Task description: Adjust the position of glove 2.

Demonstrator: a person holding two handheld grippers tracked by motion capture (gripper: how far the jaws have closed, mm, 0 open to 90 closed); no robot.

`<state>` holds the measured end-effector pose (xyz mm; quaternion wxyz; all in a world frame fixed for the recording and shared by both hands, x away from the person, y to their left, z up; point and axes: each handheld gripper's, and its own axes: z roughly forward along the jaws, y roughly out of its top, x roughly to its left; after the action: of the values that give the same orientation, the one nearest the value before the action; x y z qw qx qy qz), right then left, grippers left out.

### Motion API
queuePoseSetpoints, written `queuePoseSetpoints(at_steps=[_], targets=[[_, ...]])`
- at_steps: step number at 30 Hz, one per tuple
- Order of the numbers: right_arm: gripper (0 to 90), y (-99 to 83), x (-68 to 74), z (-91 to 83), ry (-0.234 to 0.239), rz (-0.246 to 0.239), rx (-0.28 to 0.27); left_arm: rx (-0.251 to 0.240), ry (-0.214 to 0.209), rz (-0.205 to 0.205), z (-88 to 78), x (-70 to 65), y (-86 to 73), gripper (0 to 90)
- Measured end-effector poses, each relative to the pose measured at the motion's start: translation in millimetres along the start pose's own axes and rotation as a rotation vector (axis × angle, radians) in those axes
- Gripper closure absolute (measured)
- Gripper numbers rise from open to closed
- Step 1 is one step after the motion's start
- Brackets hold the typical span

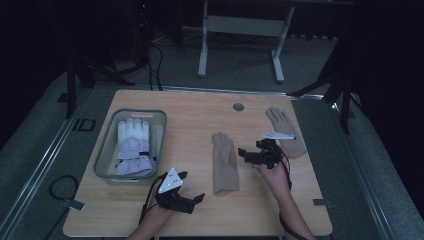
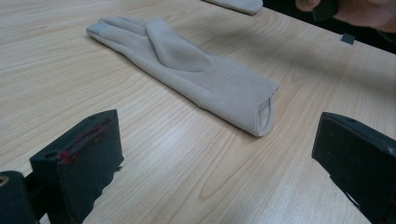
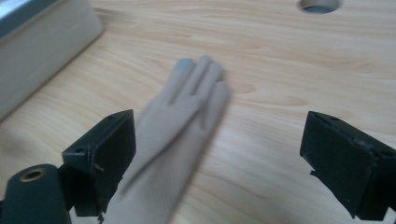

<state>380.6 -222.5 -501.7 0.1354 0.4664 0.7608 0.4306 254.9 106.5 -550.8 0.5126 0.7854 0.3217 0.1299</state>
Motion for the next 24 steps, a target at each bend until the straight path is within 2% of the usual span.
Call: queuePoseSetpoints(at_steps=[1, 2, 3, 5, 6, 7, 8, 9, 10, 11, 12, 13, 14, 15, 17, 19, 23, 24], targets=[[12.0, 0.5, -2.7, -1.6, -0.005, -0.017, 0.004, 0.002, 0.003, 0.0, 0.1, 0.2, -0.1, 1.7], [19.7, 1.2, -10.0, -7.0, -0.036, -0.032, -0.012, 0.004, 0.007, 0.001, 0.1, 0.3, -0.2, 1.7], [19.7, 1.2, -10.0, -7.0, -0.036, -0.032, -0.012, 0.003, 0.005, 0.001, 0.0, 0.5, -0.4, 1.7], [24.9, 2.1, -19.3, -11.7, -0.056, -0.038, -0.026, 0.002, 0.004, 0.0, 0.0, 0.5, -0.6, 1.7], [33.5, 2.9, -30.2, -16.5, -0.074, -0.041, -0.033, 0.002, 0.004, 0.001, 0.1, 0.5, -0.7, 1.7], [38.1, 3.2, -35.8, -19.2, -0.086, -0.043, -0.042, 0.0, 0.001, 0.0, 0.0, 0.6, -0.8, 1.7], [38.1, 3.2, -35.8, -19.2, -0.086, -0.043, -0.042, -0.003, 0.0, -0.001, 0.1, 0.6, -0.9, 1.7], [43.2, 4.0, -46.7, -24.3, -0.107, -0.052, -0.048, -0.001, 0.002, 0.0, 0.3, 0.6, -0.9, 1.7], [43.2, 4.0, -46.7, -24.3, -0.107, -0.052, -0.048, -0.002, 0.001, 0.0, 0.6, 0.7, -1.1, 1.7], [45.6, 4.7, -57.8, -28.3, -0.133, -0.053, -0.046, -0.002, 0.001, -0.002, 1.1, 0.7, -1.3, 1.7], [45.6, 4.7, -57.8, -28.3, -0.133, -0.053, -0.046, 0.003, 0.001, 0.001, 1.3, 1.0, -1.5, 1.7], [46.7, 5.1, -64.0, -29.7, -0.145, -0.047, -0.043, 0.005, 0.0, 0.002, 1.5, 0.8, -1.6, 1.7], [47.6, 5.8, -75.8, -31.8, -0.181, -0.031, -0.031, 0.005, -0.001, 0.003, 1.6, 0.4, -1.6, 1.7], [47.6, 5.8, -75.8, -31.8, -0.181, -0.031, -0.031, 0.004, -0.001, 0.005, 1.5, 0.0, -1.4, 1.7], [48.7, 7.9, -92.4, -33.6, -0.23, -0.006, -0.021, 0.002, -0.003, 0.006, 1.2, -0.1, -1.3, 1.7], [48.7, 8.7, -97.0, -33.6, -0.244, -0.004, -0.018, 0.003, -0.003, 0.005, 1.0, 0.1, -1.3, 1.7], [48.6, 9.8, -115.4, -28.3, -0.285, 0.006, 0.011, 0.006, -0.006, 0.002, 1.6, 0.8, -1.9, 1.7], [48.6, 8.4, -124.4, -23.0, -0.296, 0.023, 0.034, 0.006, -0.006, 0.002, 1.8, 0.6, -1.8, 1.7]])
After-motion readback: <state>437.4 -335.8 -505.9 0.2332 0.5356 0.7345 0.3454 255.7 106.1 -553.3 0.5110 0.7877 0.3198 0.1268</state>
